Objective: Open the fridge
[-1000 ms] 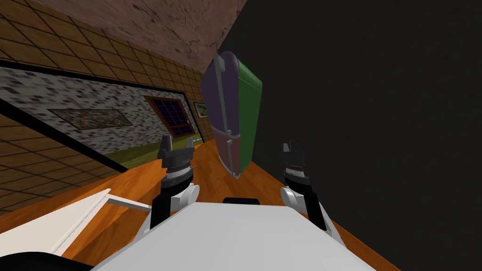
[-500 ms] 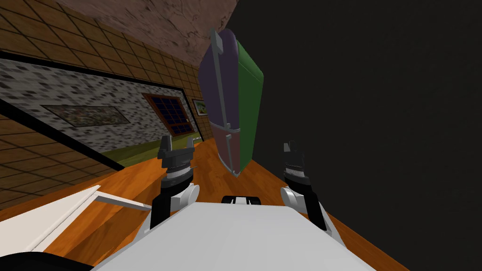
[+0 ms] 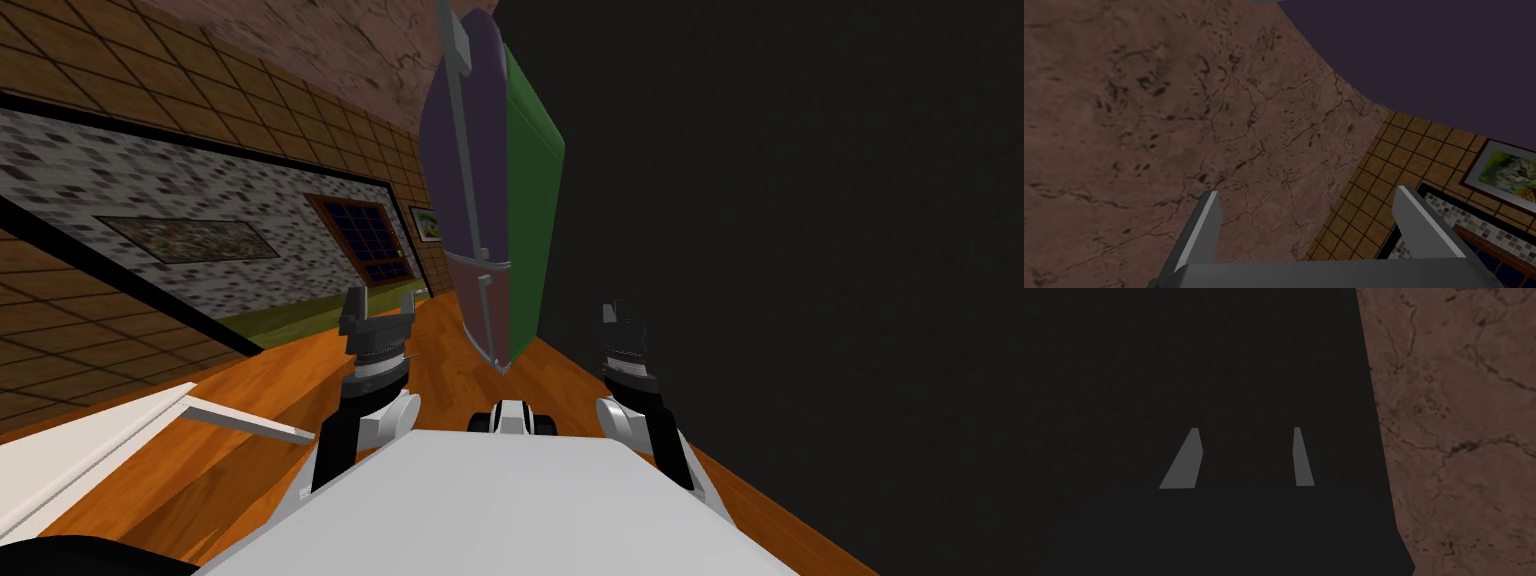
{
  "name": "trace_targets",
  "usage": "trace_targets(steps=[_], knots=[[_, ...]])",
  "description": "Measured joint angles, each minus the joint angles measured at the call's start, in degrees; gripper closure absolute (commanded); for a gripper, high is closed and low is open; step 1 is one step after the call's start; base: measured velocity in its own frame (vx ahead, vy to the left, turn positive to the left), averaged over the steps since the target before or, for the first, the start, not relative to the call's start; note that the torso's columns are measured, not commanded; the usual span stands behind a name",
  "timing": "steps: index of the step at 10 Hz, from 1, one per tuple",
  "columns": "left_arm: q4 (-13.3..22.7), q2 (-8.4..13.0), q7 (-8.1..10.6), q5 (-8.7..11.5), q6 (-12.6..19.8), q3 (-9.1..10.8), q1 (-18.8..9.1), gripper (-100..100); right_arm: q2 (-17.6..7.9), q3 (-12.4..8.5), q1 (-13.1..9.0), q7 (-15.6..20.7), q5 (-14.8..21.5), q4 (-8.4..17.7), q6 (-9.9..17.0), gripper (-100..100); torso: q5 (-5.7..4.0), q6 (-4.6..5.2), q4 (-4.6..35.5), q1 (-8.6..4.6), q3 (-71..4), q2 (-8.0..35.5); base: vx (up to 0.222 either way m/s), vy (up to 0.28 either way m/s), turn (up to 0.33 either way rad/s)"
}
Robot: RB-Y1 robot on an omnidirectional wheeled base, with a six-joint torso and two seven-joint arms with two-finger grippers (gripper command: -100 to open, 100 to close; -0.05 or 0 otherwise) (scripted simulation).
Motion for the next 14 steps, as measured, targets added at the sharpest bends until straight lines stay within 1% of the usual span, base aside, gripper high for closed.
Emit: trace_targets(steps=[1, 3, 6, 9, 10, 11, 14], knots=[[-0.04, 0.97, 0.05, 0.51, 0.71, 0.28, -0.05, -100, 0.0, 0.0, 0.0, 0.0, 0.0, 0.0, 0.0, 0, 0.0, 0.0, 0.05, 0.01, -0.05, 0.04, 0.104, -0.092, 0.154], [0.08, 3.02, 0.3, 2.49, 3.14, 1.32, -0.07, -100, 0.0, 0.0, 0.01, 0.0, 0.0, 0.0, 0.0, 0, -0.01, 0.0, 0.05, -0.01, -0.1, -0.02, 0.143, -0.092, 0.145], [-0.08, 4.37, 0.76, 5.58, 7.1, 3.16, -0.29, -100, 0.0, 0.0, 0.01, 0.0, 0.0, 0.0, 0.0, 0, 0.01, 0.0, 0.12, 0.04, 0.06, 0.25, 0.127, -0.107, 0.12], [-0.18, 4.91, 1.33, 9.17, 11.54, 5.35, -0.73, -100, 0.0, 0.0, 0.02, 0.0, 0.0, 0.0, 0.0, 0, 0.01, 0.0, 0.07, 0.05, -0.06, 0.04, 0.155, -0.12, 0.176], [-0.08, 4.8, 1.32, 10.21, 13.02, 5.74, -0.98, -100, 0.0, 0.0, 0.02, 0.0, 0.0, -0.01, 0.0, 0, 0.02, 0.01, 0.06, 0.08, -0.07, 0.05, 0.117, -0.117, 0.176], [-0.16, 4.83, 1.41, 11.51, 14.84, 6.56, -1.43, -100, 0.0, 0.0, 0.01, 0.0, 0.0, 0.0, 0.0, 0, 0.03, 0.0, 0.11, 0.11, 0.03, 0.23, 0.129, -0.132, 0.18], [-0.38, 4.64, 1.78, 15.29, 19.68, 8.46, -1.64, -100, 0.01, 0.01, 0.01, 0.0, 0.0, 0.0, 0.0, 0, 0.0, 0.0, 0.1, -0.02, 0.02, 0.18, 0.13, -0.16, 0.172]])
